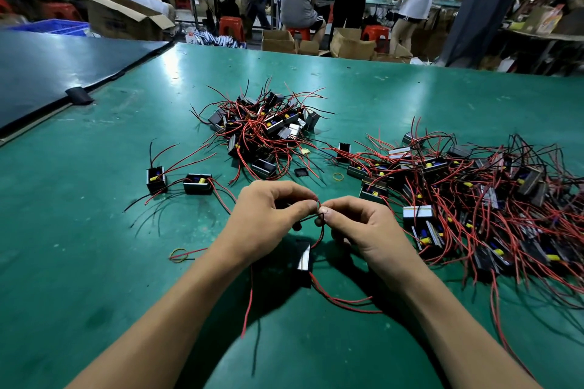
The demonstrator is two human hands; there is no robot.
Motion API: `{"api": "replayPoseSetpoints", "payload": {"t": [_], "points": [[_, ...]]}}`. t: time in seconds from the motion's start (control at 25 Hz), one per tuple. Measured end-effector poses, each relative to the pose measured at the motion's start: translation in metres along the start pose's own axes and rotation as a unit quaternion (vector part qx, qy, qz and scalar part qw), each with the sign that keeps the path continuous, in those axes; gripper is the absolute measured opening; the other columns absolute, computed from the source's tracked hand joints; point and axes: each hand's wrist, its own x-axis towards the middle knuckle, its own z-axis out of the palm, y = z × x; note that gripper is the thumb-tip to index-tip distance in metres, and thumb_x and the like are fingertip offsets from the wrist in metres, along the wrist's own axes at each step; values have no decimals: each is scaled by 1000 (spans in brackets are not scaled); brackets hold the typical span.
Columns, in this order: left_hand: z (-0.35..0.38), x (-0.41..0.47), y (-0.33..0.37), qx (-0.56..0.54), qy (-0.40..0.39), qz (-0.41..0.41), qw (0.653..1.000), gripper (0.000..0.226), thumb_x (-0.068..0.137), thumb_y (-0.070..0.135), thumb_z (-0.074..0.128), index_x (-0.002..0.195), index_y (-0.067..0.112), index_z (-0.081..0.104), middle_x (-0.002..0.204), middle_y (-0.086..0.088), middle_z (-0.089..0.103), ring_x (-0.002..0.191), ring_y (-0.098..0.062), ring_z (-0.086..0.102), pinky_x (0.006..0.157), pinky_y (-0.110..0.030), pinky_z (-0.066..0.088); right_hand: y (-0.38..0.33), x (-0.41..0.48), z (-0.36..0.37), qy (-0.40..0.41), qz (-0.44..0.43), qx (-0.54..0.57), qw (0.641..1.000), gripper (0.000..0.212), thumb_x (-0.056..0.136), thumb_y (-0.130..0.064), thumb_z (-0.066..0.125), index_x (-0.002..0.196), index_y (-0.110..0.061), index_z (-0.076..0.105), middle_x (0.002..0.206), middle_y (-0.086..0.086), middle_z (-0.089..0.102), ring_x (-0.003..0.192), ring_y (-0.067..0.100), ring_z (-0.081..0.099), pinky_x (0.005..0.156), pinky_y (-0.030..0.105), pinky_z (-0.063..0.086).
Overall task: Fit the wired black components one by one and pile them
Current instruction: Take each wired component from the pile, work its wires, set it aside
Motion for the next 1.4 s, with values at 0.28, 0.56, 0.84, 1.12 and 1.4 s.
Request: {"api": "replayPoseSetpoints", "payload": {"t": [0.28, 0.56, 0.84, 1.12, 1.4], "points": [[4, -1, 0, -54, 1, -33, 998, 9, 83, 17, 76, 91, 17, 79, 77, -2, 75, 61, -4, 58, 59, -14, 46, -4, -2, 5, 34, -3, -10, 999, 10, 92, -18, 70, 83, -18, 76, 68, -5, 71, 54, 7, 55, 52, 15, 44], [6, -1, 0, -39, 16, -33, 999, 5, 83, 22, 76, 85, 18, 79, 58, 11, 65, 54, 0, 50, 55, -13, 40, -3, -2, 3, 31, -12, -24, 999, 5, 90, -17, 72, 87, -15, 76, 75, -1, 74, 58, 11, 59, 51, 23, 50], [2, -1, -2, 4, -33, 0, 999, 7, 89, 19, 71, 84, 16, 75, 51, 15, 55, 49, -5, 37, 49, -16, 32, -2, 0, -4, 63, -219, -215, 950, 36, 88, -2, 71, 116, -25, 73, 99, -8, 70, 60, 12, 62, 62, 19, 49], [-3, 1, -2, -3, -80, -11, 997, 10, 89, 20, 70, 87, 13, 77, 68, -2, 64, 64, -12, 48, 62, -28, 40, -2, 2, -12, 10, -244, -272, 931, 24, 90, -13, 72, 112, -16, 76, 100, -5, 71, 77, 2, 63, 70, 18, 48], [-5, -1, -1, 4, -86, -12, 996, 8, 87, 20, 72, 85, 15, 78, 68, 5, 70, 63, -1, 59, 63, -13, 45, -5, -1, -11, 28, -162, -231, 959, 5, 89, -23, 73, 92, -25, 77, 75, -12, 65, 59, 11, 50, 59, 22, 40]]}}
